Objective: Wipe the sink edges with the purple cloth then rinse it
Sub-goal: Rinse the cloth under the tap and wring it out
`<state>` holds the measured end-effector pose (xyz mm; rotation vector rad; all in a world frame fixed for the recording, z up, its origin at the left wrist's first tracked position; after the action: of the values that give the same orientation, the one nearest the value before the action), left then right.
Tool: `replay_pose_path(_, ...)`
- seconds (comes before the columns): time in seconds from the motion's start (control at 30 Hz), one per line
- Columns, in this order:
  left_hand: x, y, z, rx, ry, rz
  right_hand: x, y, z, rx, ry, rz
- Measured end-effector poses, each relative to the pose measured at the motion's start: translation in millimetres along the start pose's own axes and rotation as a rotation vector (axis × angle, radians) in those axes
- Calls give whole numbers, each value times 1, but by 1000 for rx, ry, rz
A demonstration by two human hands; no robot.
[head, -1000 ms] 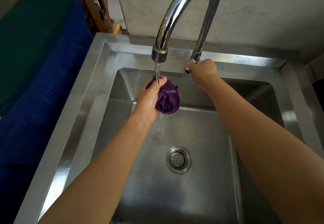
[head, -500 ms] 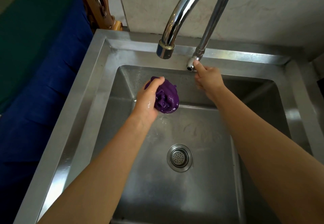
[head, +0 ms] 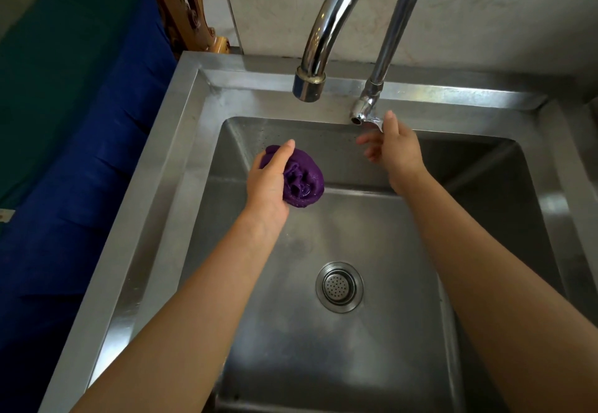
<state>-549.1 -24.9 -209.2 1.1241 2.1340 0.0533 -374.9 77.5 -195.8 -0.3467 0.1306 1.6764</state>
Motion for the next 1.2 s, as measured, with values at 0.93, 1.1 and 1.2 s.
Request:
replay_pose_path(0.93,-28,31,-1,68,53,53,-97,52,19,-516,-623,-112)
replay_pose_path(1.1,-39,30,-4,221,310,-66,-94,56,27,-574,-635,-211)
replay_pose_path(1.2,-39,29,-5,350,409,-115,-87,56,24,-502,-502,-201)
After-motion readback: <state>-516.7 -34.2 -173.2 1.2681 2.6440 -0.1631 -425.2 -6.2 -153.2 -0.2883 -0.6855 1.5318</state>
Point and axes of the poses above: each hand's wrist, its own x-axis towards the middle knuckle, its own y-axis out of the palm, z = x × y, the point moved 5 cm from there along x, towards the middle knuckle, and after that the axes turned 4 degrees about z, right-handed, at the moved point
